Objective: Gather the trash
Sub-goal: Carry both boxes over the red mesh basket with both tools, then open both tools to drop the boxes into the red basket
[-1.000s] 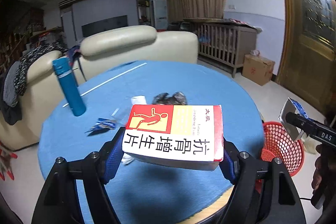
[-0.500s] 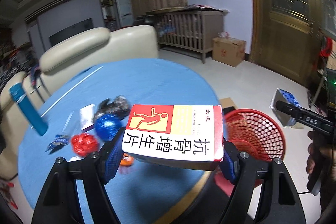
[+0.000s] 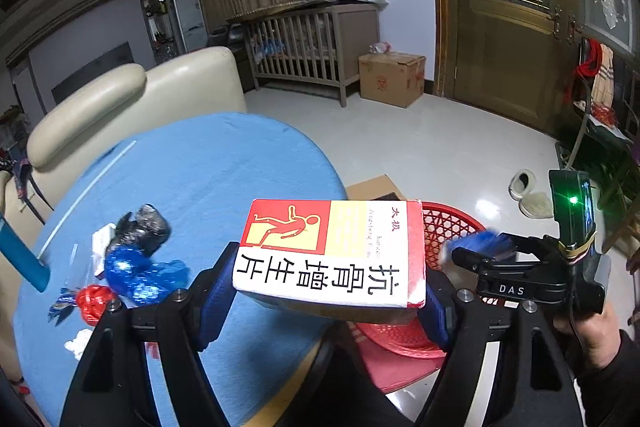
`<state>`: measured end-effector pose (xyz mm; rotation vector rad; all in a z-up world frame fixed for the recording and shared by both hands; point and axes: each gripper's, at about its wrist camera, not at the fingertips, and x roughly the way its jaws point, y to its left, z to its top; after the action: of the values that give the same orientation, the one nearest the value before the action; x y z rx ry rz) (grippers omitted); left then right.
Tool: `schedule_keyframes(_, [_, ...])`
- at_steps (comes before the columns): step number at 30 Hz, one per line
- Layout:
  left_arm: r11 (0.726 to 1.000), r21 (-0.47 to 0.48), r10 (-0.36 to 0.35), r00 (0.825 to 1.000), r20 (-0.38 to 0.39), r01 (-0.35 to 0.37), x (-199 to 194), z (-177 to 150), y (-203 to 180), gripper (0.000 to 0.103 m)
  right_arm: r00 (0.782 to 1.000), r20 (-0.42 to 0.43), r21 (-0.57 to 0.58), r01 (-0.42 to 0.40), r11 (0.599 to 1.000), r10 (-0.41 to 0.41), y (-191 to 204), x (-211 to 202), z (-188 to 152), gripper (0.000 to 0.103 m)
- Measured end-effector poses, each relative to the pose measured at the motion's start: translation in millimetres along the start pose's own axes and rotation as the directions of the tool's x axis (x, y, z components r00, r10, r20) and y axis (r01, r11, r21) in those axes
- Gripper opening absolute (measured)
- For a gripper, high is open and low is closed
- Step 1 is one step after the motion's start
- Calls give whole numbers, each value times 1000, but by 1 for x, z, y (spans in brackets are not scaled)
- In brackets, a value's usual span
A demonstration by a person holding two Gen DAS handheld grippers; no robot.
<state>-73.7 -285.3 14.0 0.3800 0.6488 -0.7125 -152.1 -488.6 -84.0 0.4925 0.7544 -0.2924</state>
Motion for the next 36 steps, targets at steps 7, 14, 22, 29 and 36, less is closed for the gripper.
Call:
schedule_keyframes(7, [999,21,-37,999,-37,38,17,5,-20,79,995,99,100,-19,995,9,-20,-26,6,99])
schedule_keyframes(14, [994,62,-85,993,-80,90,37,11,-48,80,982,190,230,-22,973,-22,-50,-50,18,99])
schedule_keyframes(22, [983,131,-105,975,-194,132,75,13,-83,81,968,247,318,-40,947,-42,-76,-68,20,99])
schedule_keyframes(29, [985,111,-109,972,-210,134,77,13,-75,81,967,252,335,-51,941,-37,-79,-68,19,99])
schedule_keyframes(36, [997,42,-51,989,-138,57,44,4,-19,81,968,252,312,-73,947,-9,-65,-68,21,99])
